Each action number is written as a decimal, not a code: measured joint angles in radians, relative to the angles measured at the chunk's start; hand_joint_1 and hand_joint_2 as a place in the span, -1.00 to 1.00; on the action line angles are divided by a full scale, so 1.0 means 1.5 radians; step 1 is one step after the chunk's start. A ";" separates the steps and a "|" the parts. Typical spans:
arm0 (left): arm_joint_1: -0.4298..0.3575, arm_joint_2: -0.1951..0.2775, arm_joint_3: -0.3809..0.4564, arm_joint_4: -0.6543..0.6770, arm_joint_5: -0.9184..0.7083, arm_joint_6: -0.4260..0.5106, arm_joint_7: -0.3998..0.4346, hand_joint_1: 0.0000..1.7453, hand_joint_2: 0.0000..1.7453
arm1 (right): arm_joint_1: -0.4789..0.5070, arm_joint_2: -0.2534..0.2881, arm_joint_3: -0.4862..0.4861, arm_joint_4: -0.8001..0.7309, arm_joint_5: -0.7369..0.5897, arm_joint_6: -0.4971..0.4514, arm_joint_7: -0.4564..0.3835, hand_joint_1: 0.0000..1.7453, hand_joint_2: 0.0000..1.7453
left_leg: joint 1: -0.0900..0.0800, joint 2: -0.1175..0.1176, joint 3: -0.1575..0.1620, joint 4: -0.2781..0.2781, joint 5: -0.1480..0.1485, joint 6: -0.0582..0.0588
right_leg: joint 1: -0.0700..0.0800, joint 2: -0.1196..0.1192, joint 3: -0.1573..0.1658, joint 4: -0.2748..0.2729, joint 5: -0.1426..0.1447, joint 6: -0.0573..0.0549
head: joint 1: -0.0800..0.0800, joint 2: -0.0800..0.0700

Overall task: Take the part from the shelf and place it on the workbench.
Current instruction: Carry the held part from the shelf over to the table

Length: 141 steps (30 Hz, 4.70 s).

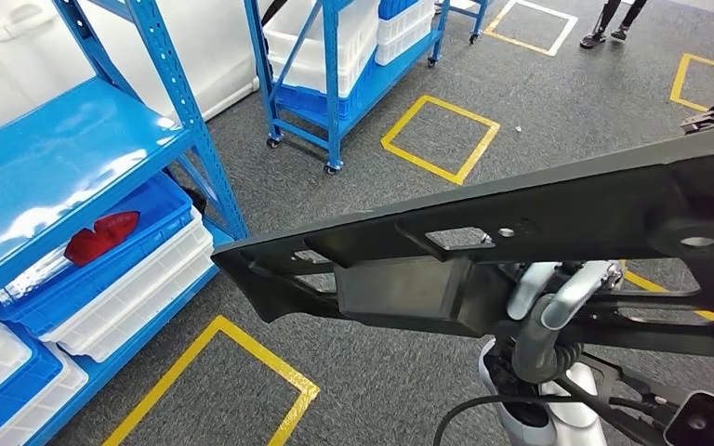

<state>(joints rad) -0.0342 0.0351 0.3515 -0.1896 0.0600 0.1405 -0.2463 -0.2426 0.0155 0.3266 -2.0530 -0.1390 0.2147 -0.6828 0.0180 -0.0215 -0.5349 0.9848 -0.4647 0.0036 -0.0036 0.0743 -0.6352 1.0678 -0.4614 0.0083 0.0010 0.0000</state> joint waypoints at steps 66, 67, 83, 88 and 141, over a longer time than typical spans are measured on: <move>0.000 -0.046 0.026 0.000 -0.052 0.004 0.039 -1.00 1.00 | -0.017 -0.020 0.025 0.052 0.000 -0.011 0.014 1.00 1.00 | -0.006 0.003 -0.006 -0.002 0.004 0.003 | -0.001 -0.020 -0.024 0.047 -0.027 -0.001 | 0.004 0.000; 0.001 -0.046 0.027 0.000 -0.051 0.006 0.040 -1.00 1.00 | -0.015 -0.020 0.024 0.055 -0.002 -0.010 0.011 1.00 1.00 | -0.005 0.016 -0.005 -0.005 0.006 0.007 | -0.001 -0.038 -0.049 0.100 -0.053 0.002 | 0.005 0.000; 0.006 -0.019 0.036 0.000 -0.068 0.053 0.073 -1.00 1.00 | 0.056 -0.023 -0.058 0.046 -0.003 -0.035 0.003 1.00 1.00 | -0.005 0.021 -0.078 0.179 -0.099 -0.028 | 0.001 -0.042 0.031 -0.051 0.015 -0.028 | 0.002 0.000; 0.009 -0.016 0.037 0.000 -0.069 0.045 0.068 -1.00 1.00 | 0.084 -0.029 -0.079 0.044 -0.012 -0.024 -0.002 1.00 1.00 | -0.004 -0.002 -0.034 0.073 -0.023 -0.022 | 0.002 0.000 0.033 -0.045 0.013 -0.025 | 0.001 0.000; -0.006 -0.025 0.066 -0.002 -0.083 -0.006 0.049 -1.00 1.00 | 0.015 -0.044 -0.034 0.058 0.001 -0.001 0.021 1.00 1.00 | -0.009 0.053 -0.015 0.039 -0.035 -0.019 | 0.000 -0.062 0.041 -0.054 0.009 -0.016 | 0.006 0.000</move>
<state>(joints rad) -0.0439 -0.0021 0.4509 -0.1929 -0.0646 0.1307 -0.1725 -0.2204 -0.0501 0.2751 -1.9653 -0.1373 0.2128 -0.6518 0.0041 0.0580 -0.5575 1.0440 -0.5178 -0.0245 -0.0038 -0.0181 -0.5736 0.9864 -0.4485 -0.0164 0.0102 0.0000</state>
